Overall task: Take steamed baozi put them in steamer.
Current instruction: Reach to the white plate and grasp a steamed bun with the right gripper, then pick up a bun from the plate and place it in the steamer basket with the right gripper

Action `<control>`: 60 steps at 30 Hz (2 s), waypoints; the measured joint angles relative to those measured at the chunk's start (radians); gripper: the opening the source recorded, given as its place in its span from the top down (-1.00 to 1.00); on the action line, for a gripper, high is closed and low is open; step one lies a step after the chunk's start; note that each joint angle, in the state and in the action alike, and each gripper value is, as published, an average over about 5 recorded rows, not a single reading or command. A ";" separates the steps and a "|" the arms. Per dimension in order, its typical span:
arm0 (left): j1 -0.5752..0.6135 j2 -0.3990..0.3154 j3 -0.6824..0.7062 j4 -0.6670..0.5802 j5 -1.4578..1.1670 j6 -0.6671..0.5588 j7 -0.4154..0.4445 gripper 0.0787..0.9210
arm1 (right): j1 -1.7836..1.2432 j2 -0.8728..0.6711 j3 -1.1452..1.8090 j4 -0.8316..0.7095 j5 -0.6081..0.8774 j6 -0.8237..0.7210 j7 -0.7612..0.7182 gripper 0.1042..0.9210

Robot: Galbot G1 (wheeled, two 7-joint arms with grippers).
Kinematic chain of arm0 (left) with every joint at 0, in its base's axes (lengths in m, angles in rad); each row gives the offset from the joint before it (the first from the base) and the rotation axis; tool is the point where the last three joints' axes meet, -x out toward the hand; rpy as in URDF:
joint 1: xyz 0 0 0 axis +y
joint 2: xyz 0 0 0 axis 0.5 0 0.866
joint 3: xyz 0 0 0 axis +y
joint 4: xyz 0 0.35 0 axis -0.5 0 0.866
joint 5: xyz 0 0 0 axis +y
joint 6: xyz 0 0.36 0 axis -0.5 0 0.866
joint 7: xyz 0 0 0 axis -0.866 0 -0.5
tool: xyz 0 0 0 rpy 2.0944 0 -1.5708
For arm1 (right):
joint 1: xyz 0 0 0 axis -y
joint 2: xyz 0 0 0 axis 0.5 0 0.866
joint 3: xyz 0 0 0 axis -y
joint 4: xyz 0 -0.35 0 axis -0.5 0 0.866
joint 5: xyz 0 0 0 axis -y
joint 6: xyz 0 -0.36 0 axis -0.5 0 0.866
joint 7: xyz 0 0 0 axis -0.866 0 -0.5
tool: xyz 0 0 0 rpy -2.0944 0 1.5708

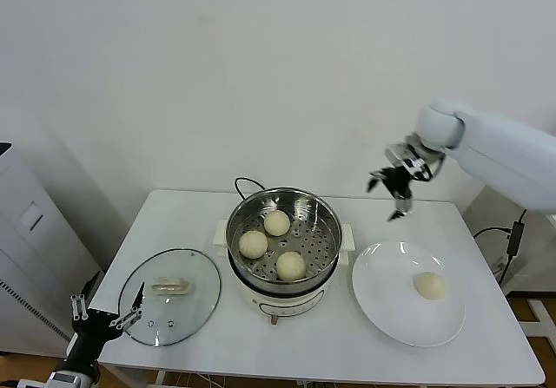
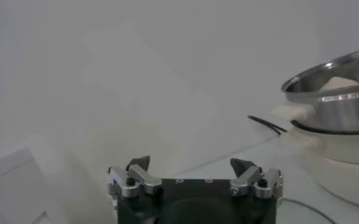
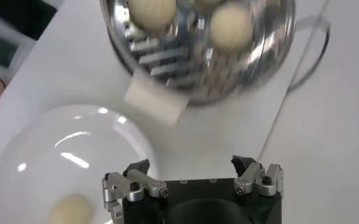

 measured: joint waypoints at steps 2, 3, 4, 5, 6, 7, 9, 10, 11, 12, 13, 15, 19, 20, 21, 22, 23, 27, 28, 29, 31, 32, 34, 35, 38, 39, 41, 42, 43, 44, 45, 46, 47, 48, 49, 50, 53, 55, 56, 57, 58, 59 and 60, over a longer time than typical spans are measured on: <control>0.002 0.002 -0.001 0.001 0.003 0.001 0.000 -0.77 | -0.051 -0.024 0.024 -0.011 -0.023 -0.017 0.004 -0.76; 0.002 0.002 -0.002 0.002 0.004 0.002 0.000 -0.77 | -0.076 -0.033 0.036 -0.016 -0.034 -0.024 0.006 -0.76; 0.003 0.003 -0.002 0.002 0.005 0.003 -0.001 -0.77 | -0.101 -0.042 0.049 -0.021 -0.045 -0.030 0.008 -0.76; 0.004 0.003 -0.003 0.002 0.007 0.004 -0.001 -0.77 | -0.125 -0.049 0.061 -0.026 -0.055 -0.037 0.011 -0.76; 0.004 0.002 -0.003 0.002 0.008 0.005 -0.001 -0.77 | -0.147 -0.056 0.072 -0.031 -0.064 -0.042 0.013 -0.76; 0.004 0.002 -0.003 0.001 0.010 0.006 -0.001 -0.77 | -0.169 -0.062 0.083 -0.035 -0.072 -0.048 0.016 -0.76; 0.005 -0.001 -0.002 -0.002 0.013 0.007 -0.002 -0.77 | -0.208 -0.072 0.103 -0.042 -0.088 -0.057 0.021 -0.76; 0.005 -0.003 -0.001 -0.003 0.015 0.007 -0.002 -0.77 | -0.226 -0.076 0.112 -0.044 -0.095 -0.061 0.023 -0.76; 0.006 -0.005 -0.001 -0.003 0.017 0.007 -0.002 -0.77 | -0.244 -0.079 0.121 -0.047 -0.103 -0.065 0.026 -0.76; 0.008 -0.007 -0.001 -0.004 0.018 0.007 -0.002 -0.77 | -0.261 -0.082 0.130 -0.051 -0.111 -0.068 0.028 -0.76; 0.009 -0.009 0.000 -0.004 0.020 0.007 -0.002 -0.77 | -0.276 -0.084 0.139 -0.055 -0.117 -0.071 0.031 -0.76; 0.013 -0.014 -0.001 -0.004 0.023 0.005 -0.002 -0.77 | -0.307 -0.087 0.158 -0.064 -0.128 -0.076 0.036 -0.76; 0.021 -0.018 -0.005 -0.003 0.024 0.001 -0.002 -0.77 | -0.357 -0.092 0.186 -0.076 -0.145 -0.085 0.042 -0.76; 0.023 -0.019 -0.006 -0.004 0.024 0.000 -0.002 -0.77 | -0.368 -0.093 0.192 -0.078 -0.149 -0.087 0.043 -0.76; 0.024 -0.019 -0.007 -0.004 0.024 0.000 -0.002 -0.77 | -0.378 -0.094 0.198 -0.080 -0.153 -0.089 0.046 -0.76; 0.026 -0.020 -0.008 -0.005 0.024 -0.001 -0.002 -0.77 | -0.387 -0.094 0.204 -0.084 -0.156 -0.090 0.048 -0.76; 0.027 -0.021 -0.009 -0.006 0.024 -0.001 -0.002 -0.77 | -0.397 -0.093 0.211 -0.087 -0.158 -0.090 0.051 -0.76; 0.033 -0.025 -0.010 -0.008 0.025 -0.004 -0.002 -0.77 | -0.429 -0.089 0.235 -0.101 -0.168 -0.091 0.066 -0.73; 0.034 -0.026 -0.010 -0.008 0.025 -0.005 -0.002 -0.77 | -0.436 -0.088 0.239 -0.102 -0.170 -0.091 0.069 -0.70; 0.035 -0.026 -0.010 -0.008 0.025 -0.006 -0.002 -0.77 | -0.442 -0.088 0.243 -0.104 -0.173 -0.092 0.073 -0.67; 0.036 -0.027 -0.011 -0.008 0.026 -0.007 -0.002 -0.77 | -0.451 -0.088 0.249 -0.106 -0.177 -0.092 0.081 -0.55; 0.037 -0.027 -0.011 -0.008 0.026 -0.008 -0.002 -0.77 | -0.454 -0.089 0.252 -0.107 -0.179 -0.092 0.084 -0.49; 0.038 -0.027 -0.013 -0.009 0.026 -0.008 -0.002 -0.77 | -0.459 -0.090 0.256 -0.108 -0.183 -0.093 0.090 -0.34; 0.038 -0.027 -0.014 -0.010 0.026 -0.009 -0.002 -0.77 | -0.460 -0.091 0.258 -0.109 -0.184 -0.093 0.092 -0.28; 0.039 -0.028 -0.016 -0.010 0.026 -0.010 -0.002 -0.77 | -0.462 -0.093 0.259 -0.106 -0.186 -0.093 0.097 -0.07; 0.039 -0.029 -0.015 -0.010 0.026 -0.011 -0.002 -0.77 | -0.461 -0.094 0.258 -0.105 -0.185 -0.093 0.099 -0.01; 0.039 -0.032 -0.015 -0.010 0.026 -0.012 -0.001 -0.77 | -0.458 -0.096 0.256 -0.101 -0.182 -0.095 0.103 0.13; 0.039 -0.033 -0.015 -0.010 0.026 -0.012 -0.001 -0.77 | -0.455 -0.098 0.253 -0.098 -0.179 -0.097 0.104 0.17; 0.039 -0.033 -0.014 -0.010 0.026 -0.012 -0.001 -0.77 | -0.450 -0.100 0.248 -0.094 -0.175 -0.098 0.105 0.21; 0.039 -0.033 -0.015 -0.010 0.026 -0.013 -0.001 -0.77 | -0.443 -0.102 0.241 -0.089 -0.169 -0.100 0.106 0.24; 0.039 -0.033 -0.016 -0.011 0.025 -0.013 -0.001 -0.77 | -0.433 -0.104 0.231 -0.084 -0.162 -0.101 0.106 0.25; 0.039 -0.032 -0.017 -0.012 0.025 -0.013 -0.001 -0.77 | -0.420 -0.104 0.219 -0.077 -0.153 -0.102 0.105 0.26; 0.039 -0.031 -0.018 -0.013 0.024 -0.012 -0.001 -0.77 | -0.402 -0.104 0.202 -0.070 -0.142 -0.103 0.105 0.27; 0.038 -0.030 -0.019 -0.014 0.023 -0.012 -0.001 -0.77 | -0.381 -0.103 0.182 -0.061 -0.129 -0.103 0.104 0.27; 0.038 -0.029 -0.020 -0.015 0.022 -0.012 -0.001 -0.77 | -0.355 -0.101 0.159 -0.052 -0.114 -0.103 0.103 0.28; 0.038 -0.027 -0.021 -0.016 0.021 -0.011 -0.001 -0.77 | -0.323 -0.097 0.131 -0.043 -0.095 -0.103 0.101 0.28; 0.036 -0.023 -0.022 -0.016 0.018 -0.010 -0.001 -0.77 | -0.202 -0.077 0.032 -0.014 -0.017 -0.104 0.095 0.27; 0.033 -0.021 -0.022 -0.016 0.018 -0.008 -0.001 -0.77 | -0.106 -0.053 -0.042 0.000 0.049 -0.105 0.087 0.27; 0.031 -0.020 -0.022 -0.016 0.018 -0.008 -0.001 -0.77 | -0.056 -0.039 -0.078 0.006 0.085 -0.106 0.083 0.26; 0.030 -0.020 -0.021 -0.017 0.017 -0.007 -0.001 -0.77 | -0.007 -0.022 -0.113 0.010 0.123 -0.108 0.077 0.26; 0.027 -0.020 -0.019 -0.018 0.017 -0.005 -0.001 -0.77 | 0.040 -0.005 -0.144 0.014 0.160 -0.110 0.071 0.27; 0.025 -0.020 -0.018 -0.018 0.016 -0.004 -0.001 -0.77 | 0.087 0.013 -0.173 0.017 0.198 -0.113 0.066 0.27; 0.023 -0.020 -0.016 -0.020 0.016 -0.003 -0.001 -0.77 | 0.131 0.032 -0.199 0.021 0.236 -0.116 0.060 0.27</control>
